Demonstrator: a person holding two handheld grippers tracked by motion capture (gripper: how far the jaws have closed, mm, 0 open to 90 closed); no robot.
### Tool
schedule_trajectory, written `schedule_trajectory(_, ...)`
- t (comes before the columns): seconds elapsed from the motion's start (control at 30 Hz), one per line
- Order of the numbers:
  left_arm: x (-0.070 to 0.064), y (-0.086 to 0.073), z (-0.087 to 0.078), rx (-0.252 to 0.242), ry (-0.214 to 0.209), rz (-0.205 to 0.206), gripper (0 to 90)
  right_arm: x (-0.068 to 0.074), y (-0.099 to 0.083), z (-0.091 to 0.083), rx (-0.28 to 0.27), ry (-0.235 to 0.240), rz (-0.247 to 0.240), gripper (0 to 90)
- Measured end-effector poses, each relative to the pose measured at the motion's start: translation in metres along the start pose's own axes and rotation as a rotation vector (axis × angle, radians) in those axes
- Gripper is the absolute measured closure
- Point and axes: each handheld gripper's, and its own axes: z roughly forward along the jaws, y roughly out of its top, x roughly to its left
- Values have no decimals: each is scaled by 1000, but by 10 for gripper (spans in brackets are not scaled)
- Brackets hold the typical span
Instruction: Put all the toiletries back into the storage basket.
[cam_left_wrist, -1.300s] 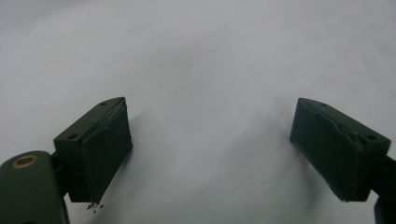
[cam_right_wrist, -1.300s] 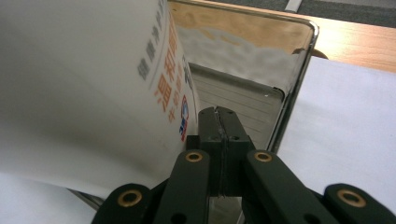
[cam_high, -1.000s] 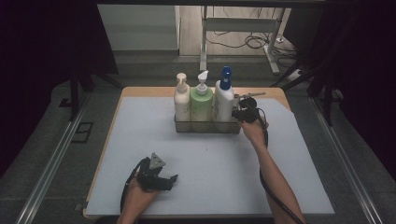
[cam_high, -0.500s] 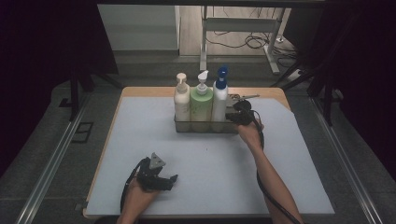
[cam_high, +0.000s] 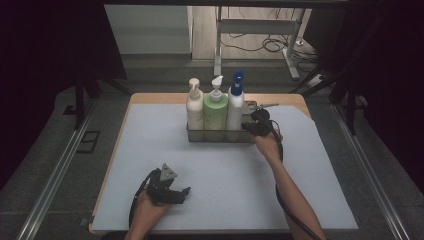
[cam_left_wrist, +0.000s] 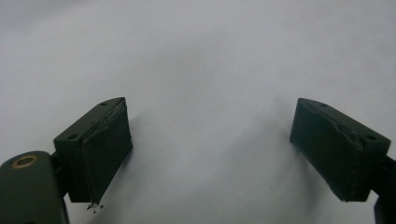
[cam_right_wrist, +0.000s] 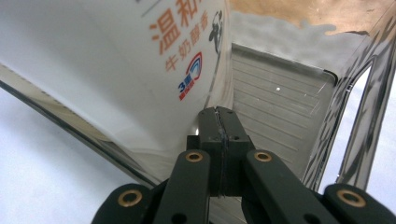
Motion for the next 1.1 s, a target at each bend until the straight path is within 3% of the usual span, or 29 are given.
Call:
schedule_trajectory(0.2, 0, 0, 0, 0, 0, 0, 121, 1, -1, -1, 0, -2, 4, 896)
schedule_trajectory(0.5, 0, 0, 0, -2, -1, 0, 121, -2, -3, -7, -9, 7, -4, 816)
schedule_trajectory(0.7, 0, 0, 0, -2, 0, 1, 121, 0, -2, -13, -15, -19, -37, 725)
schedule_trajectory(1.1, 0, 0, 0, -1, 0, 1, 121, -3, -2, -26, -22, -50, -44, 539)
